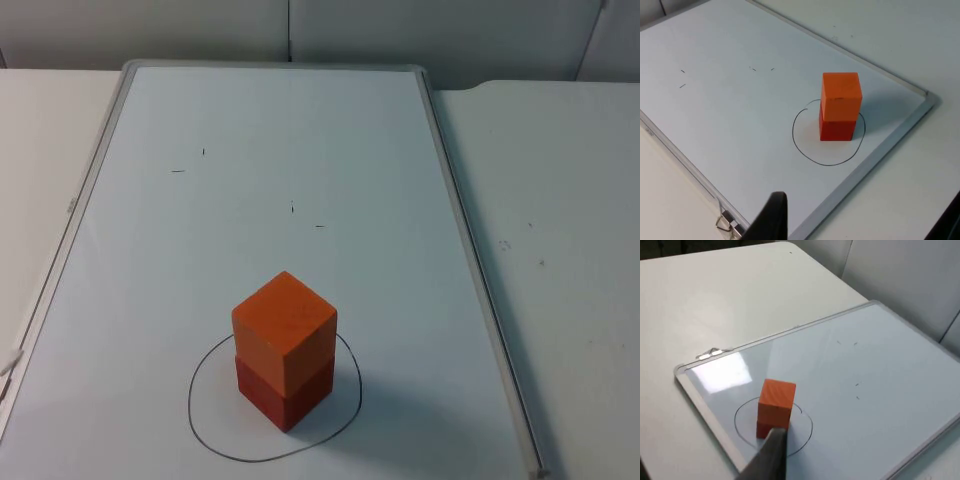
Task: Pick up one cube with the left hand and another cube with the right hand. First place the cube in the right hand at the target position, then stack the cube in the left hand on top.
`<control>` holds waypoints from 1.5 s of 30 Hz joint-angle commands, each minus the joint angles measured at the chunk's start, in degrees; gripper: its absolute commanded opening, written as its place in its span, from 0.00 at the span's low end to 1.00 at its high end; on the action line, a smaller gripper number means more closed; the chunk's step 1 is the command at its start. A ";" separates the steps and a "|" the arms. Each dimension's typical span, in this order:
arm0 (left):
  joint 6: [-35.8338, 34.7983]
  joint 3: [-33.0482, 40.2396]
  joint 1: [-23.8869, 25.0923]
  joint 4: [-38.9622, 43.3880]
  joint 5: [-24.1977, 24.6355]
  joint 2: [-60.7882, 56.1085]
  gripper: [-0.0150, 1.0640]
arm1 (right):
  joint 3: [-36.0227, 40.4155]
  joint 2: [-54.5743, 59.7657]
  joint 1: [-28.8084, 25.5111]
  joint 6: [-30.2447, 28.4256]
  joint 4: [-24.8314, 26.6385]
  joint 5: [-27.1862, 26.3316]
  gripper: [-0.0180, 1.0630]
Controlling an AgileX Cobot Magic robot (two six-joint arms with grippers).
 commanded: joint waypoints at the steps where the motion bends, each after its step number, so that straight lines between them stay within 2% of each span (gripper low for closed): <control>1: -0.06 0.21 -0.12 -0.36 -0.07 -0.27 0.99 | 1.17 -6.53 0.02 1.81 2.64 7.31 0.99; 5: -0.15 0.21 -0.12 -0.51 -0.07 -0.27 0.99 | 5.65 -15.16 0.02 4.46 3.59 11.50 0.99; 11: -0.29 0.21 -0.12 -1.15 0.03 -0.27 0.99 | 11.36 -24.60 0.02 9.04 3.82 11.86 0.99; 14: -0.29 0.21 -0.12 -1.54 0.03 -0.27 0.99 | 11.74 -26.24 0.02 9.84 3.82 13.17 0.99; 16: -0.29 0.21 -0.12 -1.77 0.03 -0.27 0.99 | 11.74 -26.24 0.02 9.99 3.65 16.90 0.99; 18: -0.29 0.21 -0.12 -1.77 0.03 -0.27 0.99 | 12.29 -26.24 0.02 9.71 3.55 17.63 0.99; 20: -0.53 0.21 -0.12 -1.76 0.03 -0.27 0.99 | 13.16 -26.24 0.02 9.71 3.99 15.71 0.99; 25: -0.53 0.21 -0.12 -1.76 0.03 -0.27 0.99 | 13.31 -26.24 0.02 9.17 3.99 15.62 0.99; 28: -0.53 0.21 -0.12 -1.76 0.03 -0.27 0.99 | 13.31 -26.24 0.02 6.91 5.43 15.62 0.99; 45: -0.53 0.21 -0.12 -1.66 0.03 -0.27 0.99 | 13.31 -26.24 0.02 7.06 5.33 15.62 0.99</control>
